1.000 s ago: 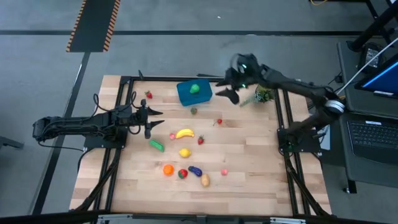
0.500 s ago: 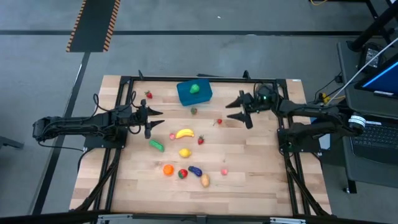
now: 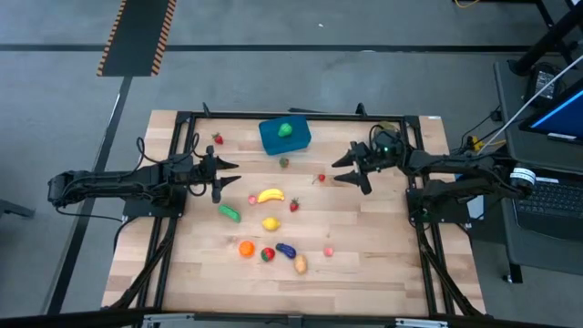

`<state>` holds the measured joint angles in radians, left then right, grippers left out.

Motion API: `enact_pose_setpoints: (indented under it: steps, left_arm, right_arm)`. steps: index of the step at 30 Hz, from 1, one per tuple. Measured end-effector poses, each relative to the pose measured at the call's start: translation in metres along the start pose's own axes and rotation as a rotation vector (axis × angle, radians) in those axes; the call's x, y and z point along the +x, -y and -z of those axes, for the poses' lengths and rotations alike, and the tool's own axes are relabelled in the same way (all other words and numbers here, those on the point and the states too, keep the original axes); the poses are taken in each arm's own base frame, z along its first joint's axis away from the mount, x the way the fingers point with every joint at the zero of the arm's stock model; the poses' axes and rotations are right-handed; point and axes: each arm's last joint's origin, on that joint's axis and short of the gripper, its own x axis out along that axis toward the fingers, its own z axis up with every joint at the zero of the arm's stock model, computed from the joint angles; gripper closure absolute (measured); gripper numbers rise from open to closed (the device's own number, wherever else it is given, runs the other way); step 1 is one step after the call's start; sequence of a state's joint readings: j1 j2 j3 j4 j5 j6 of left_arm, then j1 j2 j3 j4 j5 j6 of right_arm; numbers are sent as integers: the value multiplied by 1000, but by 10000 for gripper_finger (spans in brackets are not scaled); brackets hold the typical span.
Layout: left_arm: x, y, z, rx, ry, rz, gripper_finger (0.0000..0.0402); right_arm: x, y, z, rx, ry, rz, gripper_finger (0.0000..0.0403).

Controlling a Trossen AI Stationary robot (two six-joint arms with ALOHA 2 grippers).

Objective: Pick and placing Produce into tupperware
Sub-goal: Put the cherry into the blue bin

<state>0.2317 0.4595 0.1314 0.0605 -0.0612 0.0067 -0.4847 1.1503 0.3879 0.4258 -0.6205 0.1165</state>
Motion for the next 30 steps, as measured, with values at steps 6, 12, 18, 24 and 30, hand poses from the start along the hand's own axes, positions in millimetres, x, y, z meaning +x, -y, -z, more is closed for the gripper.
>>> enact_pose_setpoints:
  steps: [6,12,18,24,30]
  left_arm:
    - [0,0,0,0,0,0,231]
    - [0,0,0,0,0,0,231]
    - [0,0,1,1,-9,0,231]
    - [0,0,3,2,-27,0,231]
    - [0,0,3,2,-27,0,231]
  right_arm:
    - [6,-2,-12,3,-80,43,147]
    - [19,-2,-19,-56,-241,101,147]
    - [37,3,-22,-107,-398,143,148]
    - [50,10,-26,-125,-539,174,148]
    - [64,17,-35,-165,-615,171,148]
